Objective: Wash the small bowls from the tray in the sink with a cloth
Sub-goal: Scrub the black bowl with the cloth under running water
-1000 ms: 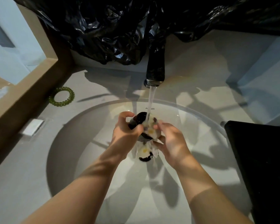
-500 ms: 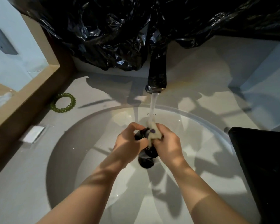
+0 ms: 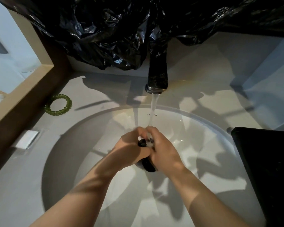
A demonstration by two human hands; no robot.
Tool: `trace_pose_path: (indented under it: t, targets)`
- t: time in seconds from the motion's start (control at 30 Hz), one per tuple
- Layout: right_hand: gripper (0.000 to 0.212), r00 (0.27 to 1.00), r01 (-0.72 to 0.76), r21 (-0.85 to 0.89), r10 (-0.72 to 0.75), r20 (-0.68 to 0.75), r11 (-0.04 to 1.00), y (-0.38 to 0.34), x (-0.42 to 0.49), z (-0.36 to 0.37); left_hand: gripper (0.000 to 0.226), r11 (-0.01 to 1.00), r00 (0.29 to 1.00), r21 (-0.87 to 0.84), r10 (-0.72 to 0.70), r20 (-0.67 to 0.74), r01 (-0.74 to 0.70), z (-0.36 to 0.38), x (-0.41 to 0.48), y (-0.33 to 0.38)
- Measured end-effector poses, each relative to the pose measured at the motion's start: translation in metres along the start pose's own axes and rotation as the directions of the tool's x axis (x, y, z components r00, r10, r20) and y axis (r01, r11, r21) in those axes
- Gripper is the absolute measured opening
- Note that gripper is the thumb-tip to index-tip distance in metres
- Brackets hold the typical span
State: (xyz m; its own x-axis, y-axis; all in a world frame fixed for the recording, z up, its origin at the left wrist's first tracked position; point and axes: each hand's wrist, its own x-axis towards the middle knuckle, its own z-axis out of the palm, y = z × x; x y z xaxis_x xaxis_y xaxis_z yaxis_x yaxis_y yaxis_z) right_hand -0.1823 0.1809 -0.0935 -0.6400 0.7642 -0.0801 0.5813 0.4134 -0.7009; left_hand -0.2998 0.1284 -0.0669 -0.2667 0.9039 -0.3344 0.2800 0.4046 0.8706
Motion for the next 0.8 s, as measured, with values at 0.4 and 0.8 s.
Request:
trace_pose_path:
  t: [0.4, 0.8]
  targets:
    - [0.010, 0.857, -0.507, 0.391, 0.498, 0.131, 0.768, 0.004, 0.006, 0.003, 0.048, 0.970, 0.979, -0.243, -0.044, -0.199, -0.006, 0.009, -0.003, -0.001]
    - [0.015, 0.818, -0.426, 0.539, 0.563, -0.113, 0.727, 0.005, 0.009, 0.011, 0.043, 0.934, 0.909, -0.318, 0.018, -0.416, -0.164, 0.026, -0.012, 0.007]
